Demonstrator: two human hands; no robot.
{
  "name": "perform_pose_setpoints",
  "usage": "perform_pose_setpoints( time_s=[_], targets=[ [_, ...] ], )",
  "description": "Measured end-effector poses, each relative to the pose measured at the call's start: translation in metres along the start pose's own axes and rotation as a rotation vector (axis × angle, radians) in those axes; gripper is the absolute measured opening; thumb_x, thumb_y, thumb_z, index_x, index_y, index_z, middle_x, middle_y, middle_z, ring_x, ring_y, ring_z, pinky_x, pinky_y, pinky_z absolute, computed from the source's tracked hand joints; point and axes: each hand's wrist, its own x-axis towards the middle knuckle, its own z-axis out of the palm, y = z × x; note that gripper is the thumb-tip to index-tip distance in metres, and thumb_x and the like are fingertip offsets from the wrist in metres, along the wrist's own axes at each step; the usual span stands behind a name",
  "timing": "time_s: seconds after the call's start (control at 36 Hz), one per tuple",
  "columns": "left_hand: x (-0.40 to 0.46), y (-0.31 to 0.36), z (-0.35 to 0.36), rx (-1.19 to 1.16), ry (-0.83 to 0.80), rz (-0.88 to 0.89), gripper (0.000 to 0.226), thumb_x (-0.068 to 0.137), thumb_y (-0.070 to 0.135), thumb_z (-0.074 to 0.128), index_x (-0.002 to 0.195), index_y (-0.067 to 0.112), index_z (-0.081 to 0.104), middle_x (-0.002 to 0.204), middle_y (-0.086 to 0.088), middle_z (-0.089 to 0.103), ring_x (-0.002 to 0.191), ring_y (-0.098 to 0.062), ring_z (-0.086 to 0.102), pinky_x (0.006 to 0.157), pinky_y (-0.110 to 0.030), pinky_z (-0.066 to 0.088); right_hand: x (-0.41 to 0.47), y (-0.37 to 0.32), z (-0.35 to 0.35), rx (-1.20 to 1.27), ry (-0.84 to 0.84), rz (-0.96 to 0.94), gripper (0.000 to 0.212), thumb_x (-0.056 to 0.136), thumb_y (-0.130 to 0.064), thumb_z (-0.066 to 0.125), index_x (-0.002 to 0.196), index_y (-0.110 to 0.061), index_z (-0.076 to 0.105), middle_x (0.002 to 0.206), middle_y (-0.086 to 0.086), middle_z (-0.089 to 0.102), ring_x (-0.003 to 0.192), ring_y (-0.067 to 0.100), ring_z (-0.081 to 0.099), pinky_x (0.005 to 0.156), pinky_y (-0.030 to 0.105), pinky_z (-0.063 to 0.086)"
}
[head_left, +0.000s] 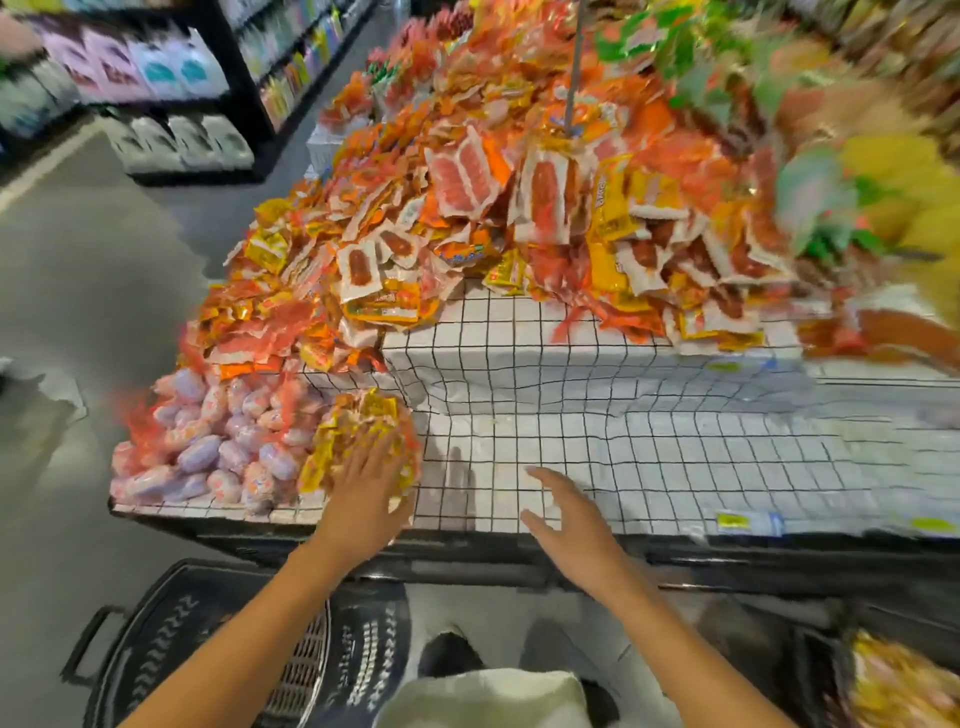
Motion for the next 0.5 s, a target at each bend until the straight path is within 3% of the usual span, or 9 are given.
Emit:
perform_pose_setpoints(
  time_s=[0.17, 0.28, 0.39, 0.5],
  targets=[
    [-0.023, 0.088, 0.052, -0.092, -0.084, 0.105, 0.069, 0.092, 0.060, 0.035, 0.146, 0.019, 0.049, 0.162, -0.005, 0.030, 0.152, -0.034, 0.017, 0.120, -0.058, 0.024, -0.075, 0.066, -0.039, -0.042, 0.085, 0.025, 0.061, 0.098, -0.041, 0.063, 0.152, -0.042, 0.036, 0.153, -0.028, 0.029, 0.141, -0.009, 0.023, 0.116, 0.015, 0.018],
    [-0.031, 0.147, 0.091, -0.071, -0.242, 0.200, 0.075, 0.095, 0.069, 0.027, 0.154, 0.024, 0.033, 0.165, 0.002, 0.017, 0.155, -0.027, 0.006, 0.124, -0.049, 0.016, -0.128, 0.117, -0.061, -0.086, 0.119, 0.061, 0.064, 0.096, -0.039, 0.065, 0.154, -0.034, 0.038, 0.157, -0.022, 0.028, 0.145, -0.005, 0.022, 0.111, -0.001, 0.010],
    [-0.034, 0.212, 0.120, -0.068, -0.339, 0.298, 0.059, 0.101, 0.045, 0.051, 0.153, 0.023, 0.035, 0.165, 0.000, 0.019, 0.155, -0.026, 0.010, 0.126, -0.044, 0.010, -0.187, 0.168, -0.079, -0.048, 0.165, 0.137, 0.066, 0.095, -0.054, 0.057, 0.154, -0.033, 0.038, 0.161, -0.018, 0.029, 0.148, -0.001, 0.025, 0.122, 0.025, 0.026],
    [-0.038, 0.274, 0.138, -0.091, -0.442, 0.408, 0.057, 0.100, 0.038, 0.055, 0.152, 0.019, 0.038, 0.163, -0.001, 0.024, 0.154, -0.024, 0.015, 0.125, -0.037, 0.011, -0.250, 0.211, -0.085, 0.009, 0.277, 0.276, 0.064, 0.096, -0.042, 0.065, 0.154, -0.031, 0.039, 0.159, -0.016, 0.033, 0.150, 0.006, 0.027, 0.122, 0.035, 0.028]
  ],
)
